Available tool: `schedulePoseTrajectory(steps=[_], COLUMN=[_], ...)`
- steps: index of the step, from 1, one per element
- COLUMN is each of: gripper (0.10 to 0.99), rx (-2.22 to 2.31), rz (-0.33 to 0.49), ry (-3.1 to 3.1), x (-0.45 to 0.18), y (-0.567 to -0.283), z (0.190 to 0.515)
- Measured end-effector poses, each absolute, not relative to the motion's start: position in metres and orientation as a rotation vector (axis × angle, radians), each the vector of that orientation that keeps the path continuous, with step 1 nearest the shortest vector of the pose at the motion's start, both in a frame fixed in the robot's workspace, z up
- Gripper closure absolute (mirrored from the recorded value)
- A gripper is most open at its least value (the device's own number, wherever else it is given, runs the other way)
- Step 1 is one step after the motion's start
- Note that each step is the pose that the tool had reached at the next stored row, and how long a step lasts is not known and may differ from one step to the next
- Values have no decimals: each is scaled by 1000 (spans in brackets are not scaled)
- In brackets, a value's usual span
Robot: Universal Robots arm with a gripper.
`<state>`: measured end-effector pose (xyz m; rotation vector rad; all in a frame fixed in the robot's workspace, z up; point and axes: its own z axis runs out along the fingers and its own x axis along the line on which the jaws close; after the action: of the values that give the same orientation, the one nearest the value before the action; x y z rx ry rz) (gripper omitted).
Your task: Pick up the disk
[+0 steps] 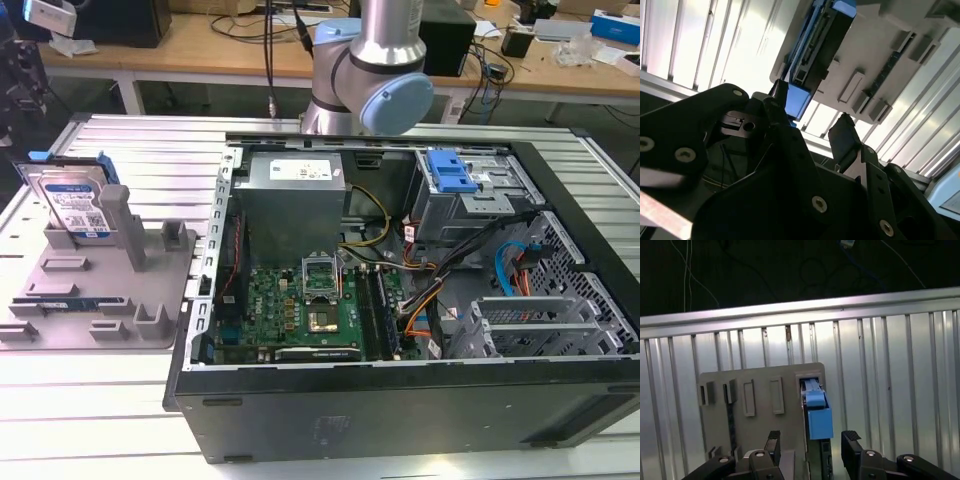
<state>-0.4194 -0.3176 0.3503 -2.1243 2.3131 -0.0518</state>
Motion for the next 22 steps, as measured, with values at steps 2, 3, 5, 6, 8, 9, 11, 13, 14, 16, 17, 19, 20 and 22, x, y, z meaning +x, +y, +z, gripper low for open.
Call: schedulePoseTrajectory(steps=[2, 3, 5, 6, 8, 9, 11, 13, 14, 16, 17, 19, 20, 22], gripper=[486, 486, 486, 486, 486, 486, 486, 486, 486, 486, 486, 486, 486, 486], rx=[-2139, -2143, -2149, -2151, -2158, -2160, -2162, -2163, -2163, -2164, -2164, -2164, -2164, -2164], rz=[-52, -52, -52, -52, -52, -51, -50, -49, -48, -48, -48, -47, -46, -46], ry=[2299, 2295, 2290, 2287, 2281, 2279, 2279, 2279, 2279, 2279, 2280, 2280, 2280, 2280], x=[-422, -422, -422, -422, -422, -421, -422, -422, -422, -422, -422, -422, -422, -422], y=[-317, -316, -314, -313, -311, -311, -311, -311, -312, -312, -312, -313, -313, -313], z=[347, 346, 343, 341, 339, 337, 334, 332, 332, 330, 329, 326, 324, 323])
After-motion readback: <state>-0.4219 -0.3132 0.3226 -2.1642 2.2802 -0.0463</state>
